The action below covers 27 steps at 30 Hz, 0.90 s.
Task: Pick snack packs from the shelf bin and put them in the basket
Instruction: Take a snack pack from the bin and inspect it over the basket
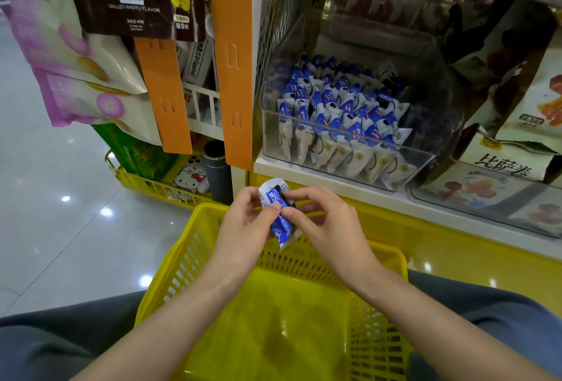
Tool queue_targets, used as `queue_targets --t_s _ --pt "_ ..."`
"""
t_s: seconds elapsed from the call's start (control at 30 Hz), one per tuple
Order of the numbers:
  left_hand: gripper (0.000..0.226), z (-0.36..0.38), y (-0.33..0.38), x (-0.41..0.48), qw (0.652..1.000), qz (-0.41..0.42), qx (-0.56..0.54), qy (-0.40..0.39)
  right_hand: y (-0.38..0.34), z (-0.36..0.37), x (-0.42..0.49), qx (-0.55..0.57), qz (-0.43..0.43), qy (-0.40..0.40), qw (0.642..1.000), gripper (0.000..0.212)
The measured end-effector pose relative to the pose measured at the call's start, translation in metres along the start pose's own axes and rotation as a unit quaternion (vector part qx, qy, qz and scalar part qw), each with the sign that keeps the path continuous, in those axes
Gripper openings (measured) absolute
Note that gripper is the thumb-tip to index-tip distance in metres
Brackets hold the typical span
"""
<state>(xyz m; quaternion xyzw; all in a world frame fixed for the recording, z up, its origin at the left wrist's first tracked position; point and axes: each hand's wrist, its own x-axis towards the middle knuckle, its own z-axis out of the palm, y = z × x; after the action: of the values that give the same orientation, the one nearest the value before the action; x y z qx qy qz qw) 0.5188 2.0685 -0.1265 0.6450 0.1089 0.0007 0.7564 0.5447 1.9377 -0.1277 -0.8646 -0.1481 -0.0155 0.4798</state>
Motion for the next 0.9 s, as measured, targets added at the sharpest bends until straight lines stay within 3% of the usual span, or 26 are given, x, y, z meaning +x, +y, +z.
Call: queue_targets --t_s 0.27,0.43,0.63,0.73,0.83,0.9 --pt "0.013 0.001 -0.003 0.001 0.996 0.045 0.081 0.010 -0.001 -0.006 0.000 -0.114 -0.064 -0.011 0.991 0.015" --pt "0.029 -0.002 -0.008 0.006 0.993 0.032 0.110 0.012 0.002 -0.004 0.005 -0.099 -0.015 0.001 0.995 0.014" --pt "0.028 -0.006 -0.014 0.012 0.997 -0.003 0.022 0.074 0.010 0.007 0.001 -0.070 0.032 -0.042 0.996 0.032" --pt "0.034 -0.010 -0.016 0.014 0.997 -0.015 0.009 0.081 0.011 0.009 -0.002 -0.063 0.034 -0.073 0.995 0.025" --pt "0.044 -0.012 -0.016 0.016 0.997 -0.020 0.053 0.059 0.008 0.004 0.001 -0.077 0.019 -0.078 0.994 0.018" --pt "0.054 -0.014 -0.017 0.019 0.988 -0.004 0.145 0.044 0.008 -0.001 0.003 -0.149 -0.012 -0.084 0.985 0.019"
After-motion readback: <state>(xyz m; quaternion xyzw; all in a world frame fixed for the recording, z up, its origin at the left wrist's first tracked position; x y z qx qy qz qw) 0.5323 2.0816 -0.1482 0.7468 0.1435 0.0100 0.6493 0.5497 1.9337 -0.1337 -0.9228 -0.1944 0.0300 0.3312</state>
